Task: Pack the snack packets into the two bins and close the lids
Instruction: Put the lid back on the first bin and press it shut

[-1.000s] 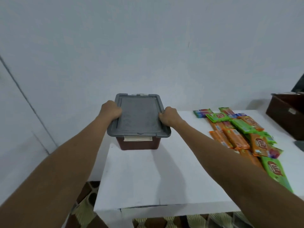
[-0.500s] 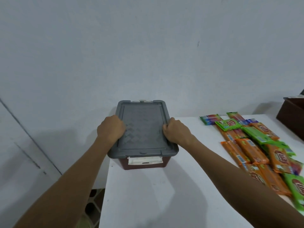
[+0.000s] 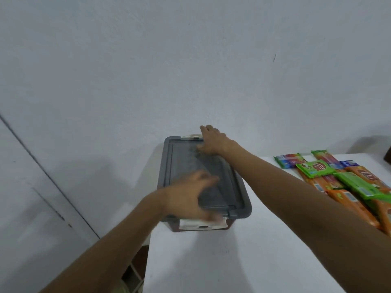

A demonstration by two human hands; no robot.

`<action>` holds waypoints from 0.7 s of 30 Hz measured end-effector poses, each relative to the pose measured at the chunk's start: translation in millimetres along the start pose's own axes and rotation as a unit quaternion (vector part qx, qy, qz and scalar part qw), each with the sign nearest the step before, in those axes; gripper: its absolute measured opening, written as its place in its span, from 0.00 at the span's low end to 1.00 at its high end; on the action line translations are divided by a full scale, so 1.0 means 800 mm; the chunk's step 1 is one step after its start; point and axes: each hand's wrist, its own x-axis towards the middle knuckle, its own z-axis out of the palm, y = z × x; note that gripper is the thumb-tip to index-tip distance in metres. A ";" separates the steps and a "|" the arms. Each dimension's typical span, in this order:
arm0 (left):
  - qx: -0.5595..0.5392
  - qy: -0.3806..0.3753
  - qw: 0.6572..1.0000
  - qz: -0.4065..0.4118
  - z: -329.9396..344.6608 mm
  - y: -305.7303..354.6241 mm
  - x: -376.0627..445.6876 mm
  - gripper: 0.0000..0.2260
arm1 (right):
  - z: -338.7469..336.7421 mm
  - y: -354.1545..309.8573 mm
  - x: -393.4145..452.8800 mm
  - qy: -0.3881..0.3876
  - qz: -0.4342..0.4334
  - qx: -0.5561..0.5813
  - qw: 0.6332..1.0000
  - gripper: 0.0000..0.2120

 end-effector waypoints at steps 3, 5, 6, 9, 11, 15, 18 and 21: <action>0.055 -0.089 0.994 0.005 0.025 0.001 -0.010 0.54 | 0.013 -0.001 0.032 -0.052 -0.027 0.007 0.998 0.42; 0.059 -0.055 0.997 0.018 0.031 -0.007 -0.007 0.51 | 0.024 0.001 0.041 -0.060 -0.032 0.032 0.997 0.42; 0.047 -0.041 0.998 0.024 0.028 -0.009 -0.006 0.49 | 0.030 0.001 0.042 -0.046 -0.035 0.039 0.998 0.40; -0.027 -0.031 0.999 0.022 0.011 -0.023 0.005 0.41 | 0.051 0.007 0.030 0.022 -0.063 0.029 0.997 0.33; -0.063 -0.029 0.997 0.017 -0.003 -0.035 0.015 0.39 | 0.061 0.012 0.018 0.038 -0.087 0.014 0.995 0.30; -0.105 -0.018 0.994 -0.004 -0.013 -0.034 0.022 0.38 | 0.057 0.024 -0.005 -0.014 -0.075 -0.035 0.996 0.30; -0.186 0.292 0.932 -0.107 -0.006 -0.052 0.023 0.25 | 0.059 0.037 -0.037 0.036 0.053 -0.028 0.998 0.32; -0.238 0.339 0.888 -0.200 0.004 -0.078 0.024 0.23 | 0.060 0.047 -0.071 0.064 0.158 0.057 0.984 0.30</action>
